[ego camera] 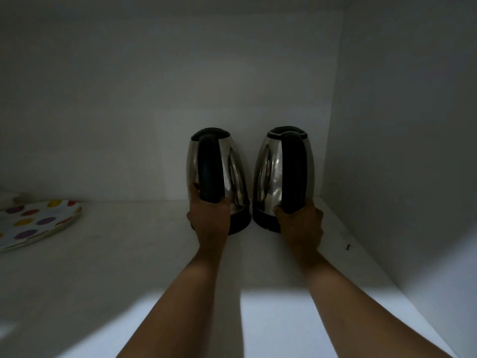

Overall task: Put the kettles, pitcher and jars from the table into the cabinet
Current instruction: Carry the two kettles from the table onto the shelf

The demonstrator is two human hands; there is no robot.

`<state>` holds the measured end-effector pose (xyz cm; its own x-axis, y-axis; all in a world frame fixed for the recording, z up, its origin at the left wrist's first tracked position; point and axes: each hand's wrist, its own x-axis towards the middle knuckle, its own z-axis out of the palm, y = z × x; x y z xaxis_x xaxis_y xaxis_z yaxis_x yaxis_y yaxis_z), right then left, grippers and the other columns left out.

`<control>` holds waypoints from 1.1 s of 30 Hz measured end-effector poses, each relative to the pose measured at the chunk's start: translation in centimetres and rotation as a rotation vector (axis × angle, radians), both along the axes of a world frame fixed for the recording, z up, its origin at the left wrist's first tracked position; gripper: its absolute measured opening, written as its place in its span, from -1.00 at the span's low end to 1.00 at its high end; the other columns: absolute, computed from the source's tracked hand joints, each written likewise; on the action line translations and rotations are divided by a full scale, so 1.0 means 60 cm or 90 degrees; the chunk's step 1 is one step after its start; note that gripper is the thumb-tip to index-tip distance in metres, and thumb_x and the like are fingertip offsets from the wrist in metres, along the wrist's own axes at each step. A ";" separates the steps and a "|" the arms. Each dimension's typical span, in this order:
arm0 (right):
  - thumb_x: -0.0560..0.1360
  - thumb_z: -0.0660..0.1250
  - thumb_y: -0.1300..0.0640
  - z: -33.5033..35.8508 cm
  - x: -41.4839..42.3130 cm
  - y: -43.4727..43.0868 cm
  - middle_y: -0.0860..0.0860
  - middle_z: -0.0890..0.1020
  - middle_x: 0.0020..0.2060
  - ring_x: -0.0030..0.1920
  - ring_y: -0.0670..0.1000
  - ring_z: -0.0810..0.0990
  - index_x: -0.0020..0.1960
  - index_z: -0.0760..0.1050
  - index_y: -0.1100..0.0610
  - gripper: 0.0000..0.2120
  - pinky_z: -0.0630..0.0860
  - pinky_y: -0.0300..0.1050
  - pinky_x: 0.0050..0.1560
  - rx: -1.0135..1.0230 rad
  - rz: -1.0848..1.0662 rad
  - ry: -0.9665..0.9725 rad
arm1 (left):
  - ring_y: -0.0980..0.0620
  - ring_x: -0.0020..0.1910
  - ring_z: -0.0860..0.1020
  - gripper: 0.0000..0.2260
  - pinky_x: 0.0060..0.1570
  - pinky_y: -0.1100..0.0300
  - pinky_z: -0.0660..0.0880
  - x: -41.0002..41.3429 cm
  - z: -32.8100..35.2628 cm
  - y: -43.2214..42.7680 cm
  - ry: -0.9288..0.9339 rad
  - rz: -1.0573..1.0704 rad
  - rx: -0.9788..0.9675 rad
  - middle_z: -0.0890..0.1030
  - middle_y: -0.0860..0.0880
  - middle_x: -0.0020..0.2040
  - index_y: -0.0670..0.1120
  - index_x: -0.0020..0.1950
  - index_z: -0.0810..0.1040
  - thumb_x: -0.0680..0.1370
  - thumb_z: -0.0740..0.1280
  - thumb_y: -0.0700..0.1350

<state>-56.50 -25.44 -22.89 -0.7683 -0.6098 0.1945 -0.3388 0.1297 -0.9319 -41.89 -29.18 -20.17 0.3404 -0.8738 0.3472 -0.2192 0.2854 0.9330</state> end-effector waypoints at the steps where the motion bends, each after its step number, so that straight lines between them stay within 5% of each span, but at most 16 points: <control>1: 0.41 0.50 -0.05 -0.001 -0.002 -0.003 0.18 0.45 0.31 0.17 0.26 0.57 0.33 0.43 0.16 -0.42 0.50 0.04 0.08 0.000 0.002 0.004 | -0.11 -0.04 0.59 -0.45 -0.13 0.24 0.41 0.000 0.001 0.001 -0.004 0.001 0.004 0.64 -0.19 0.09 -0.10 0.44 0.40 0.47 0.43 -0.21; 7: 0.42 0.50 -0.01 0.002 -0.005 0.001 0.17 0.36 0.38 0.20 0.27 0.54 0.37 0.38 0.16 -0.39 0.50 0.06 0.11 0.012 0.029 0.017 | -0.01 -0.09 0.51 -0.40 -0.10 0.22 0.43 0.008 0.003 0.003 -0.005 -0.028 0.021 0.61 -0.11 0.04 -0.04 0.45 0.41 0.42 0.46 -0.23; 12: 0.40 0.53 0.14 -0.013 -0.017 0.024 0.26 0.42 0.35 0.30 0.27 0.48 0.41 0.20 0.30 -0.25 0.45 0.06 0.24 0.061 0.060 -0.032 | -0.10 0.09 0.57 -0.29 0.08 0.08 0.54 0.025 -0.001 0.016 -0.011 -0.051 0.080 0.58 -0.13 0.18 -0.10 0.46 0.40 0.32 0.51 -0.18; 15: 0.43 0.50 0.17 -0.015 -0.019 0.044 0.29 0.49 0.28 0.25 0.27 0.52 0.34 0.21 0.33 -0.34 0.49 0.05 0.19 0.061 0.084 -0.050 | -0.29 0.38 0.38 -0.09 0.34 -0.04 0.41 0.033 -0.009 0.037 -0.069 -0.064 0.173 0.29 -0.29 0.44 -0.21 0.58 0.11 0.36 0.55 -0.16; 18: 0.45 0.47 0.19 0.000 -0.003 0.071 0.31 0.46 0.31 0.28 0.29 0.50 0.40 0.15 0.33 -0.31 0.49 0.11 0.26 0.080 0.109 -0.039 | -0.34 0.38 0.35 -0.18 0.33 -0.08 0.41 0.038 -0.009 0.072 -0.182 -0.067 0.222 0.21 -0.30 0.44 -0.24 0.55 0.10 0.44 0.50 -0.14; 23: 0.53 0.35 0.14 0.046 0.047 0.127 0.29 0.38 0.40 0.34 0.30 0.45 0.52 0.08 0.30 -0.31 0.44 0.12 0.31 0.051 0.085 0.013 | -0.30 0.33 0.36 -0.44 0.31 -0.12 0.39 0.060 0.030 0.146 -0.387 -0.049 0.132 0.31 -0.23 0.35 -0.20 0.44 0.26 0.49 0.36 -0.20; 29: 0.56 0.31 0.06 0.100 0.148 0.247 0.29 0.48 0.29 0.27 0.34 0.48 0.37 0.36 0.22 -0.55 0.45 0.09 0.18 0.017 0.086 0.155 | -0.17 0.54 0.14 -0.36 0.41 -0.37 0.13 0.157 0.072 0.279 -0.616 0.051 -0.047 0.22 -0.14 0.52 -0.11 0.55 0.12 0.54 0.31 -0.05; 33: 0.60 0.23 -0.05 0.119 0.263 0.343 0.16 0.21 0.51 0.41 0.31 0.31 0.47 0.26 0.09 -0.51 0.37 0.15 0.31 -0.012 0.123 0.233 | -0.17 0.59 0.02 -0.36 0.42 -0.44 -0.01 0.260 0.084 0.392 -0.688 0.082 -0.086 0.10 -0.13 0.59 -0.13 0.58 0.05 0.60 0.24 0.04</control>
